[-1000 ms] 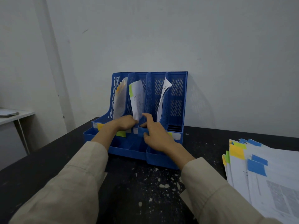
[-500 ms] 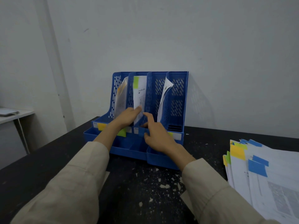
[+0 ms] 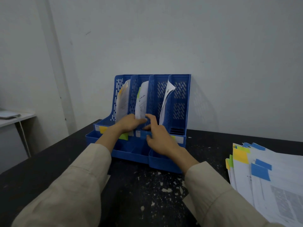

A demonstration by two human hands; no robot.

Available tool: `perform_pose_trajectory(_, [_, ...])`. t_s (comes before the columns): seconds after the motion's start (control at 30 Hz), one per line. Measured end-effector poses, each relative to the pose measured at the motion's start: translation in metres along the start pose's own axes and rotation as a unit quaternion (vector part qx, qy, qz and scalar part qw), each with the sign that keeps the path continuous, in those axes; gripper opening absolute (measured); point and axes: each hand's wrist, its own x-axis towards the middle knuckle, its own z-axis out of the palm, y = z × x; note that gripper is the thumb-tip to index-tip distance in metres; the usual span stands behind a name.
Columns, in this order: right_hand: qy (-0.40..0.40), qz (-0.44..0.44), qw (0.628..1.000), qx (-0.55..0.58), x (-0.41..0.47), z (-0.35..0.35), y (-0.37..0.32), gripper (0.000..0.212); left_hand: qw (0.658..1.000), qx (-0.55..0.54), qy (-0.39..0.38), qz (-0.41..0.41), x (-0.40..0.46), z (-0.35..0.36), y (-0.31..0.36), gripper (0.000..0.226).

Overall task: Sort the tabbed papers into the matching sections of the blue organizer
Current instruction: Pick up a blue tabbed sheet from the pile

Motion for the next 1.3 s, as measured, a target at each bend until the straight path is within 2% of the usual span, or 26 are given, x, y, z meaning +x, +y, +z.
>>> perform_pose_trajectory(0.07, [0.017, -0.005, 0.999, 0.031, -0.002, -0.004, -0.001, 0.069, 0.998, -0.006, 0.061, 0.033, -0.009, -0.003, 0.002, 0.035])
perform_pose_trajectory(0.13, [0.039, -0.016, 0.998, 0.041, -0.005, -0.01, -0.001, 0.065, 0.992, 0.006, 0.108, 0.07, -0.021, -0.007, 0.003, 0.03])
perform_pose_trajectory(0.17, [0.046, -0.023, 0.998, 0.036, -0.007, -0.014, -0.001, 0.063, 0.988, 0.016, 0.135, 0.078, -0.026, -0.008, 0.003, 0.026])
perform_pose_trajectory(0.27, [0.053, -0.044, 0.998, 0.01, -0.015, -0.027, -0.004, 0.058, 0.974, 0.021, 0.214, 0.067, -0.04, -0.009, 0.002, 0.036])
perform_pose_trajectory(0.4, [0.028, -0.058, 0.997, -0.036, -0.031, -0.044, -0.007, 0.051, 0.938, 0.004, 0.335, 0.084, -0.064, 0.005, 0.006, 0.019])
perform_pose_trajectory(0.47, [0.018, -0.064, 0.995, -0.077, -0.04, -0.057, -0.006, 0.043, 0.929, 0.026, 0.344, 0.133, -0.078, 0.016, 0.016, 0.015])
perform_pose_trajectory(0.6, [0.016, -0.053, 0.986, -0.159, -0.063, -0.088, 0.0, 0.026, 0.929, 0.066, 0.293, 0.215, -0.09, 0.037, 0.045, 0.016])
perform_pose_trajectory(0.73, [0.017, -0.006, 0.978, -0.207, -0.099, -0.123, 0.012, 0.021, 0.936, 0.063, 0.214, 0.272, -0.095, 0.062, 0.079, 0.013])
perform_pose_trajectory(0.9, [0.075, 0.097, 0.972, -0.202, -0.165, -0.16, 0.03, 0.016, 0.935, 0.043, 0.108, 0.334, -0.104, 0.11, 0.117, 0.009])
perform_pose_trajectory(1.03, [0.115, 0.217, 0.951, -0.185, -0.217, -0.177, 0.052, 0.014, 0.933, 0.016, 0.014, 0.36, -0.117, 0.149, 0.132, 0.011])
perform_pose_trajectory(1.17, [0.148, 0.365, 0.894, -0.215, -0.259, -0.191, 0.08, 0.016, 0.916, 0.078, -0.091, 0.383, -0.129, 0.181, 0.132, 0.025])
perform_pose_trajectory(1.3, [0.124, 0.535, 0.782, -0.294, -0.288, -0.207, 0.095, 0.029, 0.887, 0.113, -0.183, 0.408, -0.132, 0.199, 0.121, 0.032])
